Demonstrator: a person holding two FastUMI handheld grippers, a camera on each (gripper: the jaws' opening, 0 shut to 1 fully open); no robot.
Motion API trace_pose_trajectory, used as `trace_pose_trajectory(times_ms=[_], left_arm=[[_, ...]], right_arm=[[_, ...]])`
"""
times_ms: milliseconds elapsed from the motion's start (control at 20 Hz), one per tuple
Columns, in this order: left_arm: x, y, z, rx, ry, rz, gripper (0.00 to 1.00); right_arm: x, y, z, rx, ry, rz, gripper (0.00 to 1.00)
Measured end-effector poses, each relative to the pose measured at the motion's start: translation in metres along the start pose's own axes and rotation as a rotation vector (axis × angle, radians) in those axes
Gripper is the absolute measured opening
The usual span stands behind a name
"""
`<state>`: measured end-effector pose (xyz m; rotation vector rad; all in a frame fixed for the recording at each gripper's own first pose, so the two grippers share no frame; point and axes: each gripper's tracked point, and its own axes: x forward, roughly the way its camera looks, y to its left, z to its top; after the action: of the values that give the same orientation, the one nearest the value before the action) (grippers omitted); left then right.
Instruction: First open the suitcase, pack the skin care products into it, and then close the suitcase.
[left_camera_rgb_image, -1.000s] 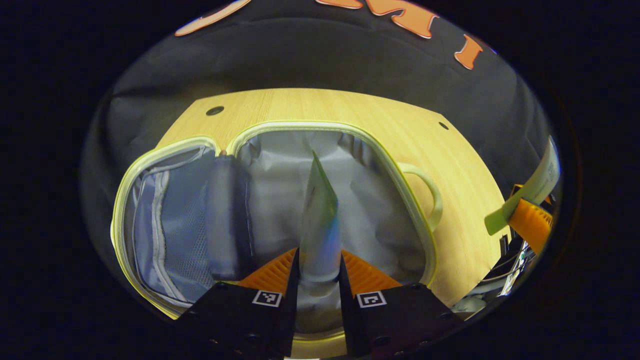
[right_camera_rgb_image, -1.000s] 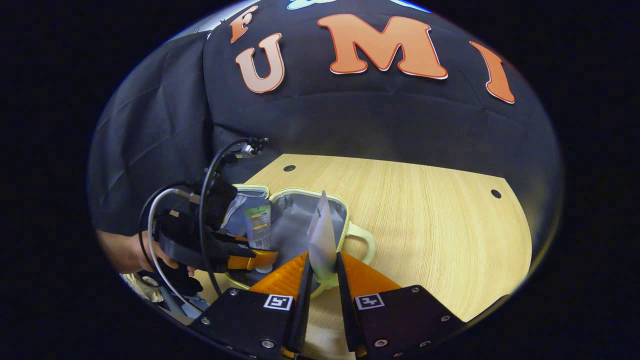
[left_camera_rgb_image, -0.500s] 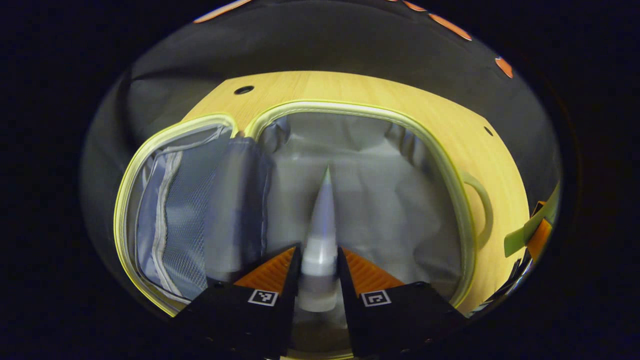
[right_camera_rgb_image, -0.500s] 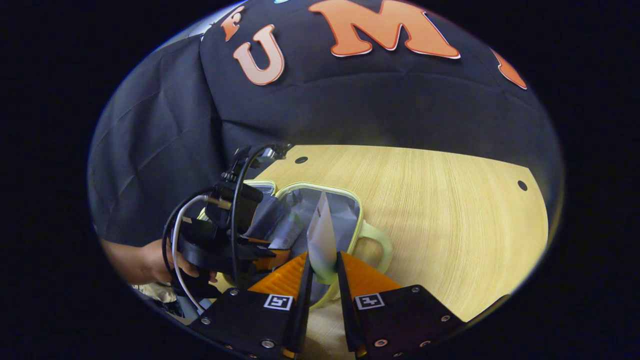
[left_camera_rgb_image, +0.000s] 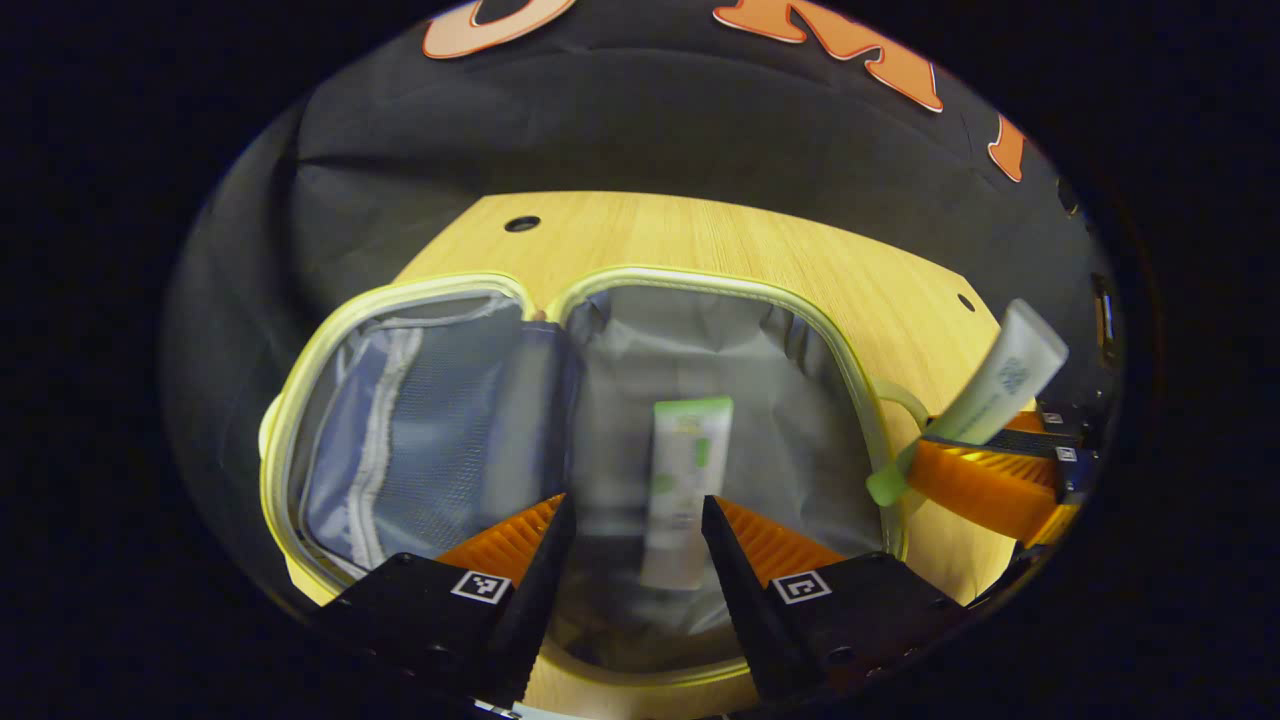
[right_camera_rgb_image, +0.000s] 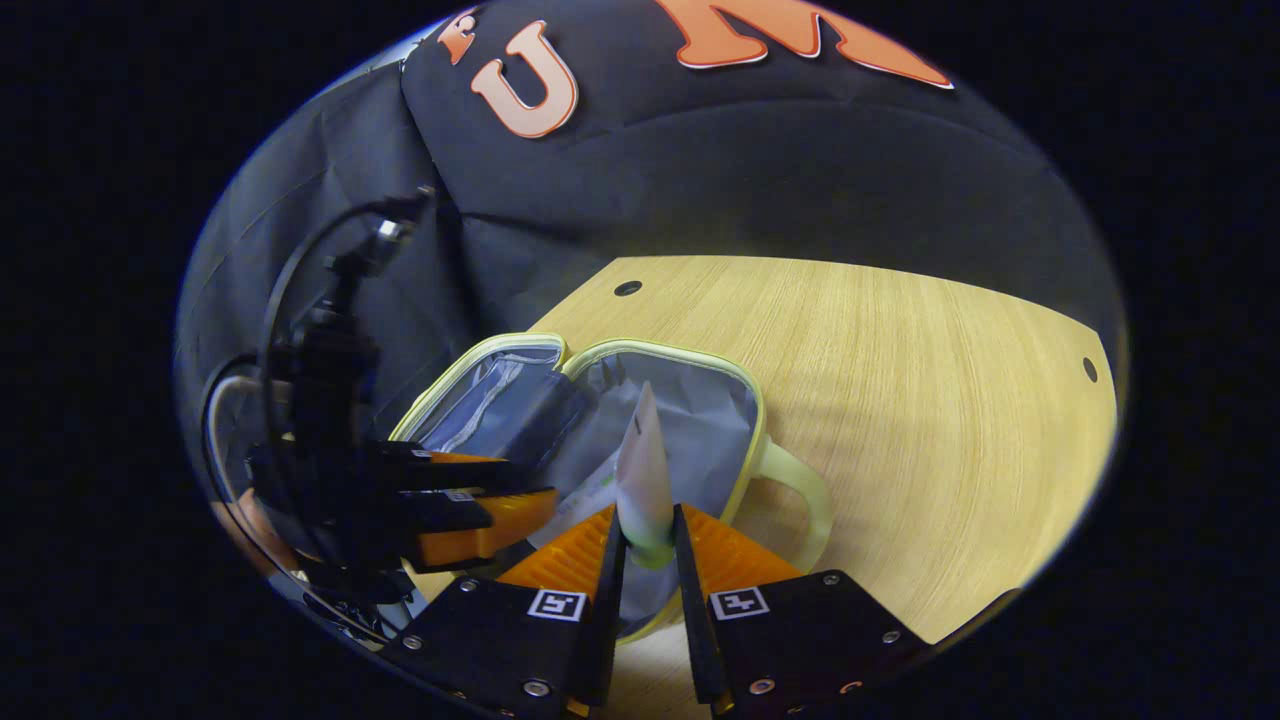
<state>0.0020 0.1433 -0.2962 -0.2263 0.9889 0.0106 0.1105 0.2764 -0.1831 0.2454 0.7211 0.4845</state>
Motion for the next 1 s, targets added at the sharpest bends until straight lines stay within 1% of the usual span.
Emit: trace_pose_trajectory(times_ms=[50,200,300,350,450,600,650,700,800,850,900,950,1000], left_arm=[[-0.017,0.014,0.009,-0.015,-0.045,0.029,0.81],[-0.056,0.039,0.026,-0.084,-0.153,0.069,0.82],[-0.078,0.061,0.031,-0.129,-0.19,0.129,0.9],[-0.086,0.073,0.03,-0.143,-0.194,0.168,0.9],[-0.108,0.09,0.028,-0.175,-0.204,0.222,0.91],[-0.143,0.126,0.007,-0.242,-0.213,0.315,0.92],[-0.152,0.142,0.0,-0.273,-0.228,0.333,0.91],[-0.162,0.16,-0.011,-0.327,-0.229,0.352,0.91],[-0.168,0.191,-0.029,-0.387,-0.22,0.375,0.92],[-0.169,0.203,-0.033,-0.41,-0.222,0.38,0.92],[-0.16,0.215,-0.036,-0.435,-0.221,0.385,0.92],[-0.157,0.224,-0.036,-0.452,-0.224,0.38,0.92],[-0.157,0.232,-0.037,-0.469,-0.225,0.375,0.91]], right_arm=[[0.008,0.002,-0.002,-0.002,0.021,0.004,0.31],[0.024,0.01,-0.011,0.038,0.081,0.031,0.31],[0.038,0.016,-0.019,0.045,0.115,0.031,0.31],[0.045,0.018,-0.023,0.05,0.133,0.027,0.31],[0.051,0.017,-0.033,0.074,0.184,0.008,0.31],[0.059,0.017,-0.034,0.145,0.217,-0.005,0.31],[0.062,0.015,-0.037,0.184,0.241,-0.027,0.31],[0.062,0.014,-0.037,0.215,0.252,-0.033,0.31],[0.064,0.011,-0.032,0.256,0.25,-0.065,0.32],[0.065,0.01,-0.029,0.264,0.237,-0.075,0.27],[0.059,0.008,-0.023,0.266,0.219,-0.079,0.4],[0.053,0.006,-0.02,0.263,0.203,-0.088,0.43],[0.045,0.002,-0.017,0.264,0.189,-0.094,0.51]])
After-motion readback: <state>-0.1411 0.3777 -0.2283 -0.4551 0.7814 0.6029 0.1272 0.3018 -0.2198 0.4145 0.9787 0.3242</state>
